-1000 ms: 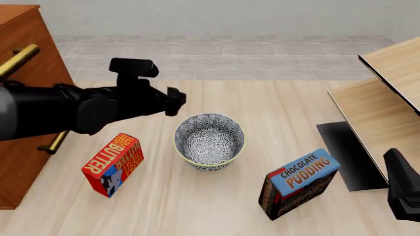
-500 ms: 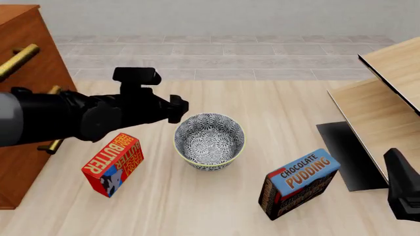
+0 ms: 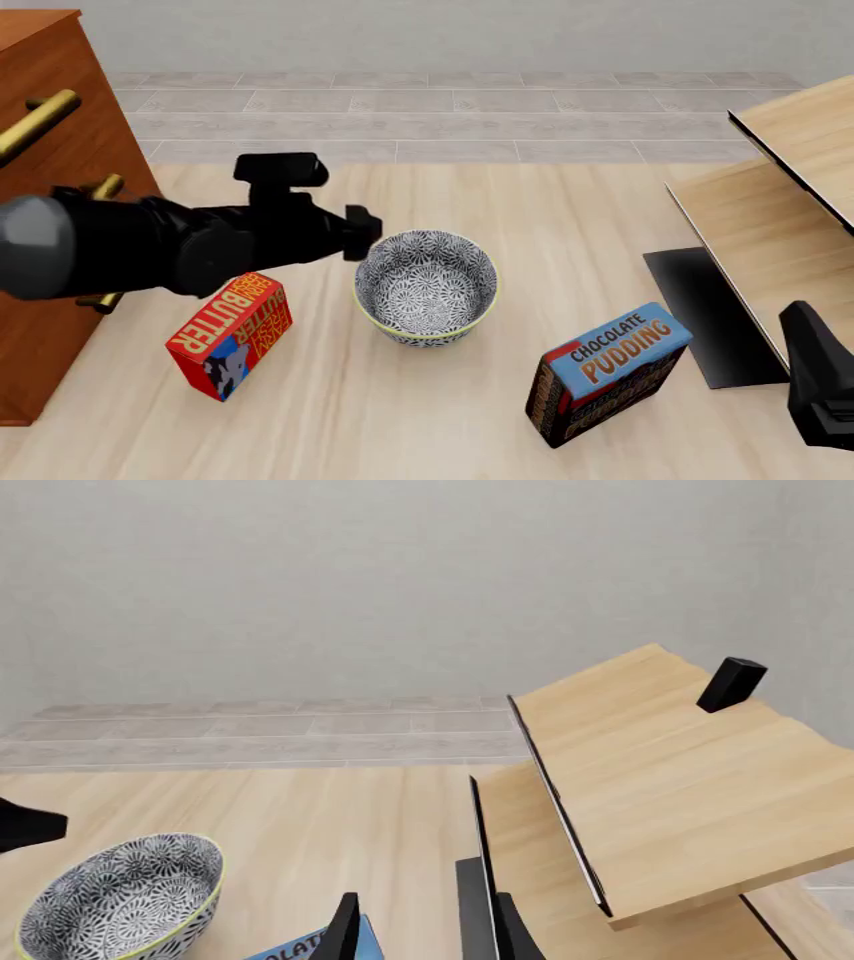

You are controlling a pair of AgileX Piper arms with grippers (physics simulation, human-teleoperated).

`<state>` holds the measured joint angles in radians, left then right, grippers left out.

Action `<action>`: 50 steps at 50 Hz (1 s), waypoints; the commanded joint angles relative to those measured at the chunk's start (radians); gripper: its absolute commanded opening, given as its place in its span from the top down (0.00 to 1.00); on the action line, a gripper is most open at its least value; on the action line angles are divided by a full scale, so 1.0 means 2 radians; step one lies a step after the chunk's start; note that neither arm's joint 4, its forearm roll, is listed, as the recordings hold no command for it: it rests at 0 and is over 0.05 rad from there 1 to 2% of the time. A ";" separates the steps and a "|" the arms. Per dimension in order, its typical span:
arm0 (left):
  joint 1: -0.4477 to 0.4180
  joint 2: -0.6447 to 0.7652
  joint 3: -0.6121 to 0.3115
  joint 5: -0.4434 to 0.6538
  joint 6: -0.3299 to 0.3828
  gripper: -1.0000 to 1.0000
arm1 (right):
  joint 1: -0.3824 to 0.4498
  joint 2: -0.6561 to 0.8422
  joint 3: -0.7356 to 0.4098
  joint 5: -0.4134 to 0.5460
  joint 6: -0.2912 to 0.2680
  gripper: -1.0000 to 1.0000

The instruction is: Close the top drawer of the cabinet and put the bowl on top of it.

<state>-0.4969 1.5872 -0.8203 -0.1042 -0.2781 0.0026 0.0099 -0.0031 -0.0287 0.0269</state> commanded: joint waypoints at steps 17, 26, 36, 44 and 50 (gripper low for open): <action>-0.002 0.037 0.009 -0.028 -0.017 0.00 | 0.004 0.004 0.000 -0.002 0.000 0.00; 0.000 0.052 0.007 -0.038 -0.017 0.00 | 0.005 0.005 0.000 -0.004 0.002 0.00; -0.001 0.072 0.007 -0.051 -0.020 0.00 | 0.002 0.003 0.000 -0.003 0.004 0.00; -0.006 0.078 0.009 -0.057 -0.028 0.00 | 0.001 0.002 0.000 -0.001 0.004 0.00; -0.007 0.084 0.010 -0.064 -0.030 0.00 | 0.000 0.000 0.000 0.000 0.004 0.00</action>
<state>-0.5056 1.7348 -0.8033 -0.2125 -0.3288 0.0052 0.0141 -0.0027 -0.0323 0.0338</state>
